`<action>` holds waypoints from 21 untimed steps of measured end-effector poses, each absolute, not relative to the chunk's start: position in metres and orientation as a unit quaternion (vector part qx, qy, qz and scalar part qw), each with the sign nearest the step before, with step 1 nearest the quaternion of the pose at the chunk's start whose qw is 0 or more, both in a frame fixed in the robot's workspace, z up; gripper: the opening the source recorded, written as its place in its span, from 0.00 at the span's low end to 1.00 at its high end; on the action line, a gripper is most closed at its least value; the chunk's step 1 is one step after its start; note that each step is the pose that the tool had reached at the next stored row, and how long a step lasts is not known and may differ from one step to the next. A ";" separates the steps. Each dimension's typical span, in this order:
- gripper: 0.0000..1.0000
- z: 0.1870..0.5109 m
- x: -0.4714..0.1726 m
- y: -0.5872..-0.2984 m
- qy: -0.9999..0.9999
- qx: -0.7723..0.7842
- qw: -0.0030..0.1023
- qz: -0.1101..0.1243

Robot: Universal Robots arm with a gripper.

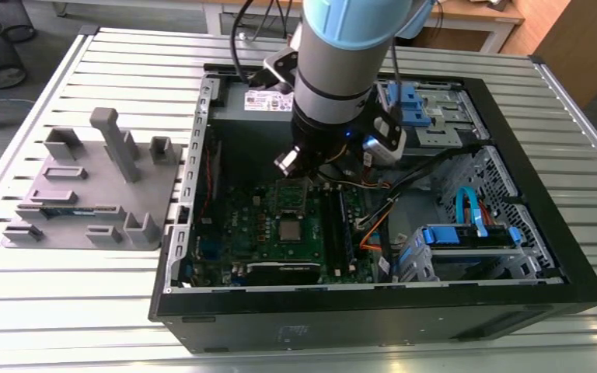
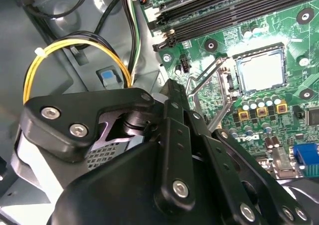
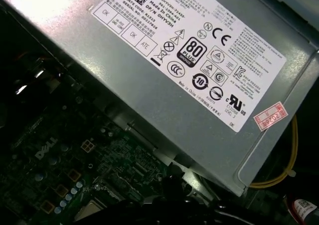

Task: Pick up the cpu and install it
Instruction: 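Close the cpu cover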

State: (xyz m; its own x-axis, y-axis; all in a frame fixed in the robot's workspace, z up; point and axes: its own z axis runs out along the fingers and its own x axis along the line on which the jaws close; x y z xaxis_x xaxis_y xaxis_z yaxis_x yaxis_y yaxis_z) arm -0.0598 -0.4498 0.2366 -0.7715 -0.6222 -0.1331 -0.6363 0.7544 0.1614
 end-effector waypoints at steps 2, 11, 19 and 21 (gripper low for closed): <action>0.11 0.237 -0.060 -0.450 0.932 -0.346 0.034 0.099; 0.11 0.237 -0.054 -0.450 0.928 -0.358 0.033 0.100; 0.11 0.237 -0.054 -0.450 0.911 -0.400 0.029 0.101; 0.11 0.237 -0.054 -0.450 0.906 -0.410 0.028 0.101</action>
